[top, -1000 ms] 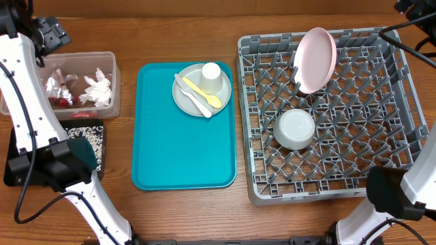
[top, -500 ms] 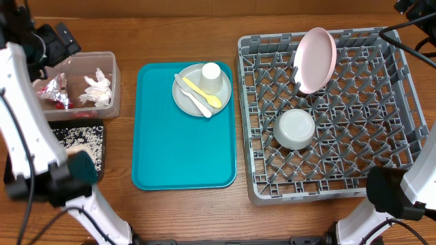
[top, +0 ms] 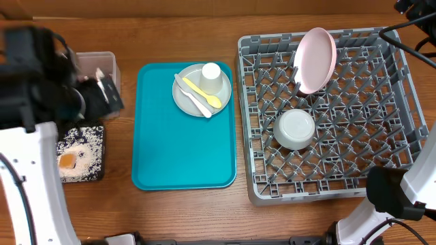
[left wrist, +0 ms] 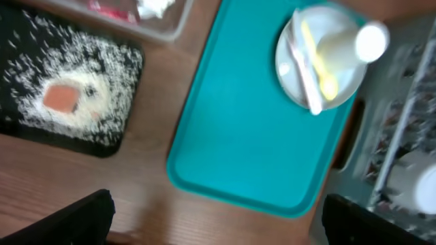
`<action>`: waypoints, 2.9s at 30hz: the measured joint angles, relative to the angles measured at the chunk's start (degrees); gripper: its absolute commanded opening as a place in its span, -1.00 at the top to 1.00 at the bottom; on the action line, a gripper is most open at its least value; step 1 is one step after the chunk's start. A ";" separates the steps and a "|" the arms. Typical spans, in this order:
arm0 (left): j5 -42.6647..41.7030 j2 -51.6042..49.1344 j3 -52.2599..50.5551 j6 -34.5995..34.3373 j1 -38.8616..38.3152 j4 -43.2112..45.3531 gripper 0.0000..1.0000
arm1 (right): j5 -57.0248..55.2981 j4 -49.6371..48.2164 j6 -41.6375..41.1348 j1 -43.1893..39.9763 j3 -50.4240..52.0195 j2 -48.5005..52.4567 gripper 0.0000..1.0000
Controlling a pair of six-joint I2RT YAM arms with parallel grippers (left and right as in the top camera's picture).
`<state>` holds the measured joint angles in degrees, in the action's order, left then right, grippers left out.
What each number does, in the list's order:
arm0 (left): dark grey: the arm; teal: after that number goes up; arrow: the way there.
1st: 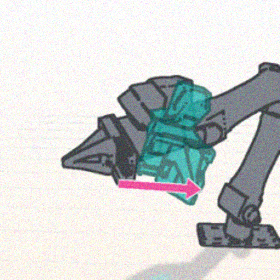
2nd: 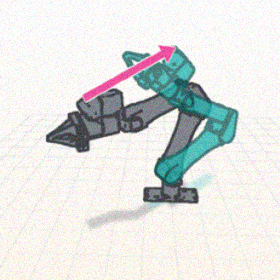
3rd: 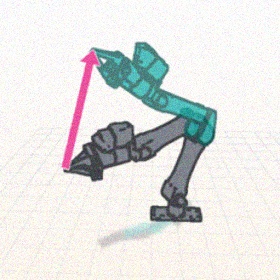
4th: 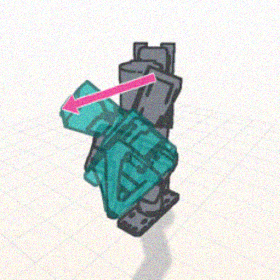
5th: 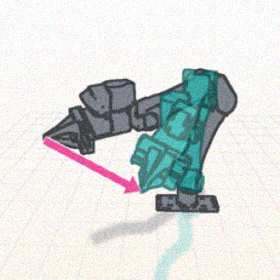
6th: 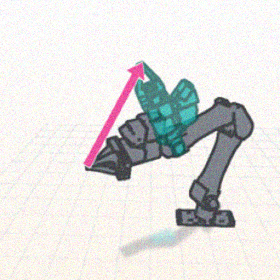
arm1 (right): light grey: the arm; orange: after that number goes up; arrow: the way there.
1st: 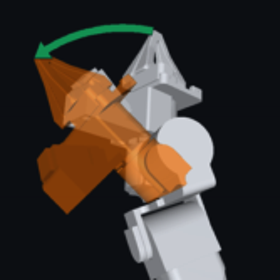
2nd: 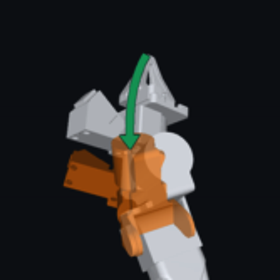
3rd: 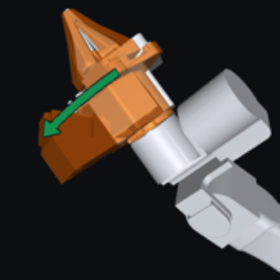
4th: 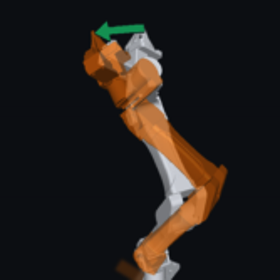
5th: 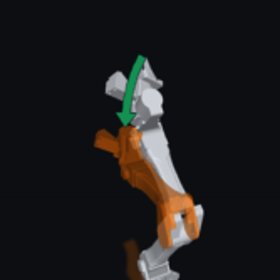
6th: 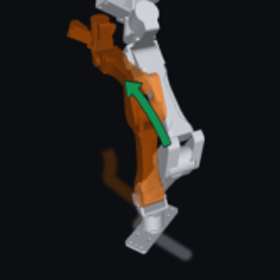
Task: Sort waste into correct bins and load items into the dishwasher rack
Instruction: 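Retract the left gripper down to the left side, then move the right gripper over the white cup on the white plate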
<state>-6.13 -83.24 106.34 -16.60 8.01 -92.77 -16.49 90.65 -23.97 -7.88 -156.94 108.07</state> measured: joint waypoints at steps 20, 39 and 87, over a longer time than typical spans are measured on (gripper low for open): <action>0.66 31.52 -32.92 -5.66 4.46 14.34 -1.00 | -0.04 0.02 -0.02 0.00 0.00 0.00 -1.00; 4.26 21.90 -33.05 -10.34 27.02 14.80 -0.99 | 10.67 -7.23 -3.43 0.00 0.04 0.00 -1.00; 4.68 20.70 -33.14 -10.49 27.02 14.78 -1.00 | 16.31 -14.75 13.53 37.16 0.42 38.56 -1.00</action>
<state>-1.45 -62.54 73.21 -27.09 35.03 -78.00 -0.19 75.90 -10.44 29.28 -156.53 146.63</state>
